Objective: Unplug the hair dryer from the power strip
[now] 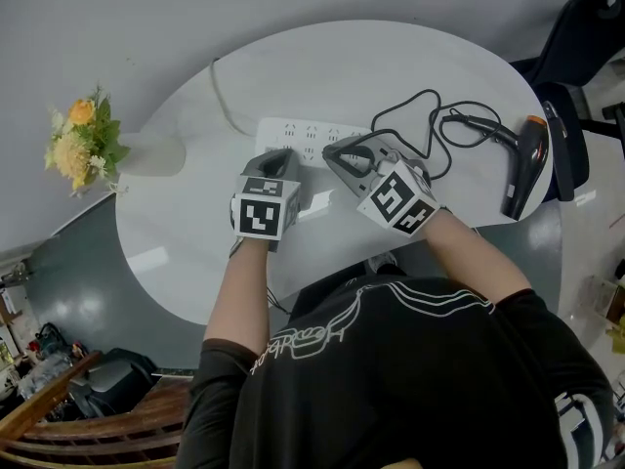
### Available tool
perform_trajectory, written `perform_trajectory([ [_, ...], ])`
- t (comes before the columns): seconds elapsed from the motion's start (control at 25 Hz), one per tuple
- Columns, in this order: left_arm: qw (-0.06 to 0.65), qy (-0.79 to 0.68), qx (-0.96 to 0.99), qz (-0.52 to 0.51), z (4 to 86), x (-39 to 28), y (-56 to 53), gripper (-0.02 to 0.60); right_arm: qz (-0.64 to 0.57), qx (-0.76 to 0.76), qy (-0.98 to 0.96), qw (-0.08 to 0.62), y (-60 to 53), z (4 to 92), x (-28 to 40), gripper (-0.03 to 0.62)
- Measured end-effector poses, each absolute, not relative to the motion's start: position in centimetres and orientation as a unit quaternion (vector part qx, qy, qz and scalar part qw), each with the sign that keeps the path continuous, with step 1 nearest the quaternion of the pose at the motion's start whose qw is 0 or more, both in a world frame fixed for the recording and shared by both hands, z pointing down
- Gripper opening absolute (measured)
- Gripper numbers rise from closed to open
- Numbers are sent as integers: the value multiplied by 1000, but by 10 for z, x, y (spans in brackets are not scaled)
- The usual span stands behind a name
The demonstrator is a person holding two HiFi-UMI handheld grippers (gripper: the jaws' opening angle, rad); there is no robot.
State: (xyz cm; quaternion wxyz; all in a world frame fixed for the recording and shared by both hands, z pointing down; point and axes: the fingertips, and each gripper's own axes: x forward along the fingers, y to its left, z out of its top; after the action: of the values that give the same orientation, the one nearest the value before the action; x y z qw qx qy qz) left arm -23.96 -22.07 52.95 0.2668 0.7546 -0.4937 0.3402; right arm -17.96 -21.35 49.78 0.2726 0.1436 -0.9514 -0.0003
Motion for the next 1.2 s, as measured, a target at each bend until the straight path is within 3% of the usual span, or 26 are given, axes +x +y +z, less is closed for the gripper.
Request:
perform_trajectory([
  [0.24, 264, -482, 763, 340, 530, -239, -221, 2, 91, 148, -950, 259, -225, 499, -177, 26],
  [0.72, 283, -489, 759, 324, 530, -239, -222, 2, -15, 130, -952, 277, -216, 497, -179, 26],
  [1.2, 282, -489, 763, 314, 529, -239, -224, 2, 89, 149, -952, 253, -232, 499, -177, 26],
])
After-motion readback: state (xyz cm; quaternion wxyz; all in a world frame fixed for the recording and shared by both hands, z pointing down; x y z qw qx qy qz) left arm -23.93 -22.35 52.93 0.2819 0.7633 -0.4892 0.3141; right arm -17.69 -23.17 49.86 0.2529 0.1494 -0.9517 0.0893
